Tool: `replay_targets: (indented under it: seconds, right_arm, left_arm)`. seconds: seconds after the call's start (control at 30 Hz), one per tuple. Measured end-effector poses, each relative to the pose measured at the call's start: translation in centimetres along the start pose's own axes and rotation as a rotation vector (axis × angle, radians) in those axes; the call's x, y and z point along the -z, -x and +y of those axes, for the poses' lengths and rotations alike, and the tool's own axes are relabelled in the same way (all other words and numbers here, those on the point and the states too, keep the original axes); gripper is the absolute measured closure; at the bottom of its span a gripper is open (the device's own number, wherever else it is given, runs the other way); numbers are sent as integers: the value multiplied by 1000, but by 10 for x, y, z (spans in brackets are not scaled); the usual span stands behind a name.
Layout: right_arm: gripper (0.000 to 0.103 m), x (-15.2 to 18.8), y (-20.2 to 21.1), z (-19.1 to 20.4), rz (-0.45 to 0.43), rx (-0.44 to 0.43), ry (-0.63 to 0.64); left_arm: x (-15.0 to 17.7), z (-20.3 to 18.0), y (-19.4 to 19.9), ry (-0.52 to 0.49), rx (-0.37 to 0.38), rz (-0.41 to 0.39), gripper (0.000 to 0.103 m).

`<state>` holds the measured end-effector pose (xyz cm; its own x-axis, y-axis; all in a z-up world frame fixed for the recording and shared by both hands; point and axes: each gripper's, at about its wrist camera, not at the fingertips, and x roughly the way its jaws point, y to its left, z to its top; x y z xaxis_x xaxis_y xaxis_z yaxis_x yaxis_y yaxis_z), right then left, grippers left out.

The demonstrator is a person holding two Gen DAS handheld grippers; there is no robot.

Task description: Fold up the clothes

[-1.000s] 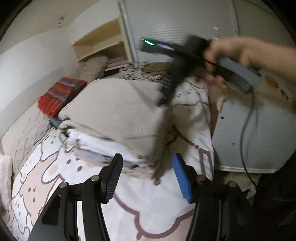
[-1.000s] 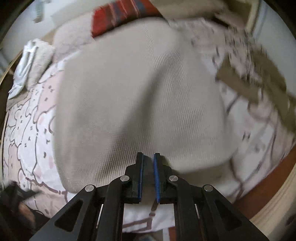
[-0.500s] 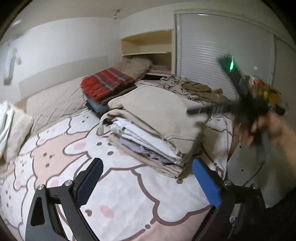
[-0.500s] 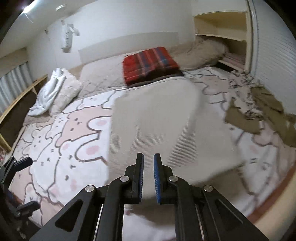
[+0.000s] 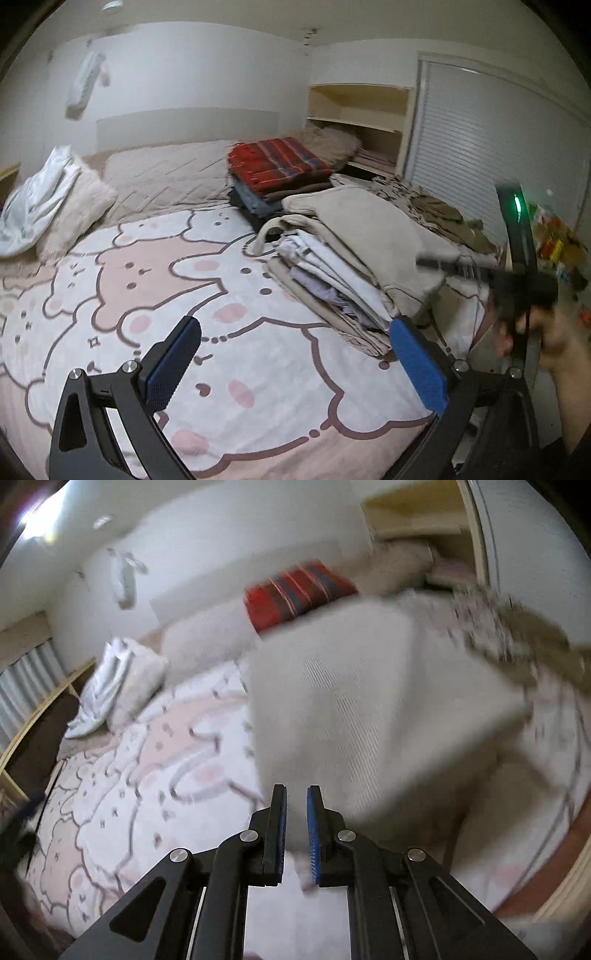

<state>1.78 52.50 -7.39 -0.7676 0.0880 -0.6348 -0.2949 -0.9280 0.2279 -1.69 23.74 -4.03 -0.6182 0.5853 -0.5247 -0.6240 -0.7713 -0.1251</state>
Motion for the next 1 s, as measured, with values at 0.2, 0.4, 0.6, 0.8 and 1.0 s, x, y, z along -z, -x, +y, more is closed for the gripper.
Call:
replay_targets:
  seconds: [0.2,0.4,0.6,0.8,1.0]
  right_arm:
    - [93,-91,-56,56,18,145,166]
    - [93,-147,-154,70,115,271,180]
    - [93,-117,-196,72,272,196,208]
    - [93,-79,-154,96,294,-111,196]
    - [14,-39,-69,117,114,-129,199]
  left_arm:
    - [3,22,9,73,-47,-8,0]
    - [-1,41,17,115,-90,-14,0]
    - [-3,48,17,114,-120,-6,0]
    - [-4,48,19,125,-110,12,0]
    - [-5,42,25,132,-106,15,0]
